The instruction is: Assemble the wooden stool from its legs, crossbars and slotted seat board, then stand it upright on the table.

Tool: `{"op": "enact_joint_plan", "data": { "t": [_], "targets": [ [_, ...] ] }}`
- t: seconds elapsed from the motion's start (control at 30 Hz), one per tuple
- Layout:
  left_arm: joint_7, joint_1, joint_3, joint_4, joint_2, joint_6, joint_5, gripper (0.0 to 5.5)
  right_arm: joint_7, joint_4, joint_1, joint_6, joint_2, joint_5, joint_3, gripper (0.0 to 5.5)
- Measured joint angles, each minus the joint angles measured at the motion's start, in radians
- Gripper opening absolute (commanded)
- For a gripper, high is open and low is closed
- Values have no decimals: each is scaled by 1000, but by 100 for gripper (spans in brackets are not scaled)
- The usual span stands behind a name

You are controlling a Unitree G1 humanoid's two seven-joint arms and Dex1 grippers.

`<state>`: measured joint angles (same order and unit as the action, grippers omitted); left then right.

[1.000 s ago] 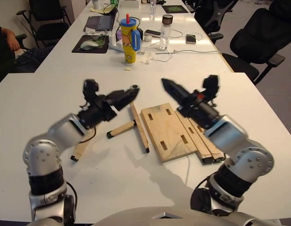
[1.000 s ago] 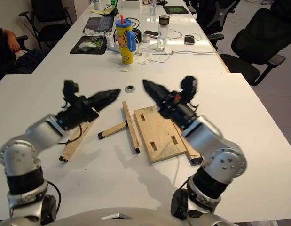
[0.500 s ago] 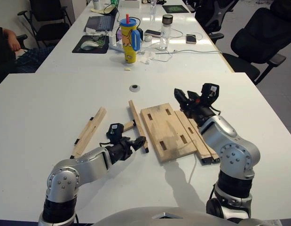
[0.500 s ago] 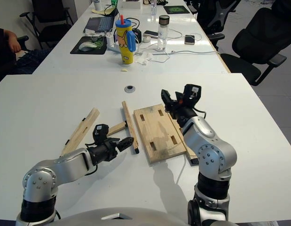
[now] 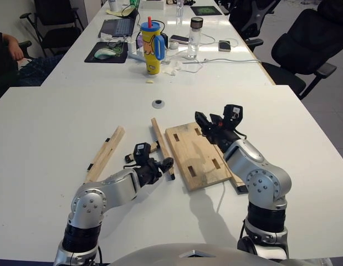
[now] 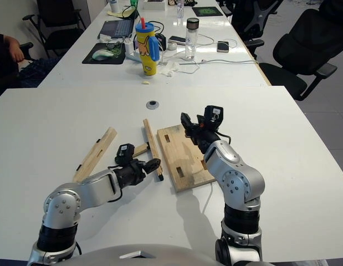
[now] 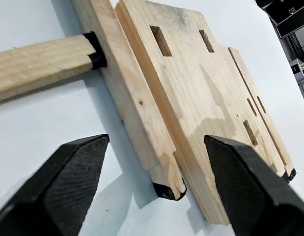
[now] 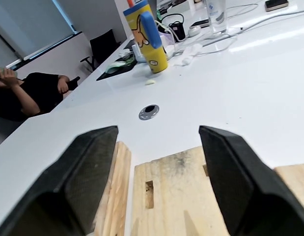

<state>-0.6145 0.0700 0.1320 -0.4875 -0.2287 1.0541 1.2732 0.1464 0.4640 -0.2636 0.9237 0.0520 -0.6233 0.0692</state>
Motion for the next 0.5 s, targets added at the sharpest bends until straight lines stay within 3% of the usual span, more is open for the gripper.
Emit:
{"op": "enact_joint_plan", "data": {
  "t": [0.33,0.5],
  "targets": [
    [142,26,61,43,-32,70,-190,366,-17,-20,-14,-3,-24,43,-36,307],
    [269,85,118,34,-166,77,-382,366,-17,-17,-11,-16,-38,65,-29,307]
  ]
}}
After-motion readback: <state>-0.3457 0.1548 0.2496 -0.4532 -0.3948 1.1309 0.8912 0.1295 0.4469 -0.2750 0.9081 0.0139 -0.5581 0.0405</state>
